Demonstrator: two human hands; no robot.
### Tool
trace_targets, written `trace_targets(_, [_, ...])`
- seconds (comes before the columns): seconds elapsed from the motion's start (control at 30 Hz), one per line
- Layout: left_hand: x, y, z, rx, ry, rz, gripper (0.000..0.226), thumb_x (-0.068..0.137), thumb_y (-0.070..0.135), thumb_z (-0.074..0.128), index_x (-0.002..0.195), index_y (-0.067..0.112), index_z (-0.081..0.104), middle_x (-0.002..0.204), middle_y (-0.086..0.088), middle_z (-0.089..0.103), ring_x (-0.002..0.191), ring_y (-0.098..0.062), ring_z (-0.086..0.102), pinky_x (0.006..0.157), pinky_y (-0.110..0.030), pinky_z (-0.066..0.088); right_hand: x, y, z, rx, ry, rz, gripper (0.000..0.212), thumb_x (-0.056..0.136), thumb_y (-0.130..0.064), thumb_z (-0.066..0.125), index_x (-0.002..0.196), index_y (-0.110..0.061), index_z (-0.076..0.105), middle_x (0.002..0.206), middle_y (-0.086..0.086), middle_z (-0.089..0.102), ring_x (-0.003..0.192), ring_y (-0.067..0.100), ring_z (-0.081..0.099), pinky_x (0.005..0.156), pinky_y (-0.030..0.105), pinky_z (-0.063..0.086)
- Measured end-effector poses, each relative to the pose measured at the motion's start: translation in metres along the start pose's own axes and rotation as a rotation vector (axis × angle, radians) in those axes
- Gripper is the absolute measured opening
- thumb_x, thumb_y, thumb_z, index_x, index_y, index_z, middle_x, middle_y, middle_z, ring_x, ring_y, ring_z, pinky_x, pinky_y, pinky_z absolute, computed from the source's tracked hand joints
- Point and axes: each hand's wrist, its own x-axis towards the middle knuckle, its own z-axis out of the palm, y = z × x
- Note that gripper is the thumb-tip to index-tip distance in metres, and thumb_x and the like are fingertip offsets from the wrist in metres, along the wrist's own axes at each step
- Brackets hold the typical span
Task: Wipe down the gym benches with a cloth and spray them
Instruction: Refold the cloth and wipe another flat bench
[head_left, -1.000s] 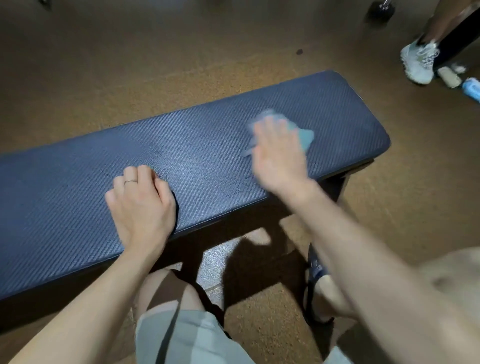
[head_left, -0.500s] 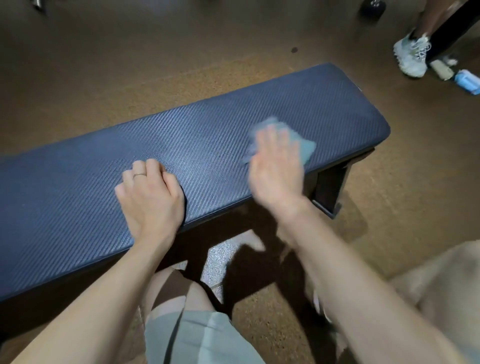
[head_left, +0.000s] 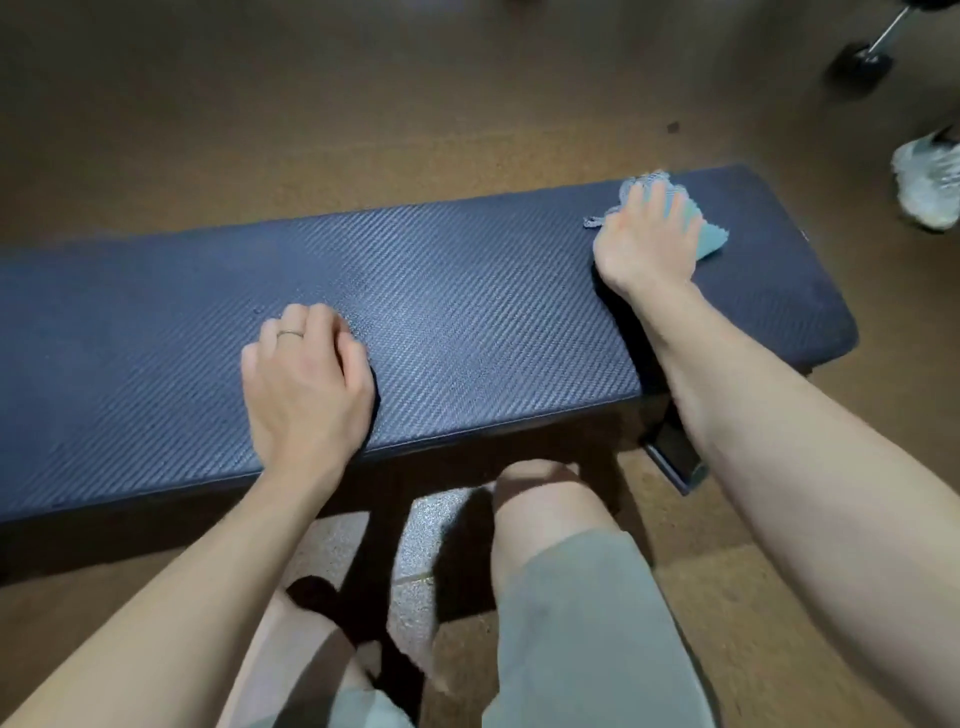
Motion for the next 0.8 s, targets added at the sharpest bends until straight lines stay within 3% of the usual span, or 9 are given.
trace_targets(0.1, [0.001,0.000,0.001,-0.023,0.018,-0.025,0.024,0.100,0.023,0.039,0.091,0.011,0.058,0.096,-0.009,0.061,0.088,-0.030,0.051,0.080,-0.045,0.036,-0.009,-0.088,0.005,0.026,-0.001,-0.265,0.042,0.099,-0.028,0.029,0.134,-0.016,0.050,0.143,0.004,0.049,0.132,0.030,0.041,0.111,0.048,0.028])
trace_targets(0.17, [0.001,-0.002,0.003,-0.027,0.033,-0.039,0.024,0.099,0.023,0.039,0.090,0.010,0.057,0.095,-0.011,0.061,0.088,-0.033,0.051,0.080,-0.048,0.037,-0.043,-0.145,0.012,0.070,-0.018,-0.482,0.042,0.099,-0.030,0.032,0.136,-0.019,0.049,0.143,0.001,0.050,0.132,0.028,0.042,0.112,0.046,0.028])
trace_targets(0.27, [0.000,-0.006,0.003,-0.046,0.059,-0.085,0.022,0.097,0.022,0.040,0.086,0.010,0.056,0.093,-0.015,0.060,0.088,-0.037,0.052,0.080,-0.051,0.039,-0.105,-0.196,0.018,0.073,-0.110,-0.746,0.057,0.102,-0.033,0.030,0.157,-0.019,0.028,0.166,0.001,0.026,0.154,0.028,0.017,0.124,0.049,0.012])
trace_targets(0.37, [-0.003,-0.009,0.002,-0.081,0.099,-0.111,0.020,0.096,0.019,0.041,0.086,0.009,0.056,0.092,-0.015,0.059,0.088,-0.037,0.052,0.082,-0.049,0.038,-0.099,-0.170,0.012,0.066,-0.224,-0.968,0.056,0.107,-0.031,0.024,0.162,-0.021,0.018,0.170,-0.001,0.014,0.157,0.023,0.008,0.126,0.045,0.005])
trace_targets(0.47, [-0.002,-0.010,-0.006,-0.142,0.125,-0.117,0.018,0.098,0.018,0.044,0.088,0.011,0.057,0.094,-0.010,0.060,0.090,-0.033,0.052,0.084,-0.046,0.038,-0.034,-0.104,0.004,0.072,-0.147,-0.831,0.056,0.107,-0.030,0.019,0.162,-0.019,0.021,0.170,0.002,0.017,0.156,0.020,0.012,0.126,0.040,0.007])
trace_targets(0.6, [0.006,-0.037,-0.033,-0.034,0.121,-0.041,0.019,0.099,0.019,0.045,0.090,0.009,0.057,0.094,-0.013,0.059,0.088,-0.035,0.051,0.080,-0.048,0.038,0.017,-0.049,0.006,0.047,-0.057,-0.492,0.058,0.095,-0.030,0.014,0.140,-0.010,0.046,0.149,0.012,0.047,0.138,0.031,0.038,0.116,0.047,0.027])
trace_targets(0.63, [0.009,-0.051,-0.039,0.021,0.106,-0.033,0.019,0.099,0.020,0.045,0.091,0.008,0.057,0.096,-0.015,0.059,0.089,-0.037,0.051,0.080,-0.049,0.038,0.011,-0.062,0.009,0.048,-0.041,-0.434,0.054,0.096,-0.029,0.015,0.134,-0.010,0.049,0.145,0.010,0.049,0.135,0.032,0.039,0.115,0.048,0.027])
trace_targets(0.7, [0.015,-0.082,-0.048,0.119,0.068,-0.054,0.019,0.098,0.023,0.044,0.093,0.008,0.057,0.099,-0.019,0.060,0.091,-0.040,0.051,0.081,-0.051,0.039,-0.018,-0.107,0.012,0.073,-0.037,-0.399,0.051,0.100,-0.029,0.020,0.141,-0.012,0.044,0.151,0.004,0.044,0.141,0.030,0.033,0.118,0.049,0.022])
trace_targets(0.8, [0.014,-0.120,-0.047,0.200,0.005,-0.089,0.028,0.097,0.031,0.040,0.098,0.008,0.057,0.103,-0.021,0.058,0.094,-0.043,0.051,0.082,-0.053,0.040,-0.094,-0.189,0.022,0.127,-0.092,-0.587,0.058,0.104,-0.032,0.024,0.160,-0.015,0.022,0.168,0.002,0.020,0.154,0.029,0.014,0.125,0.050,0.008])
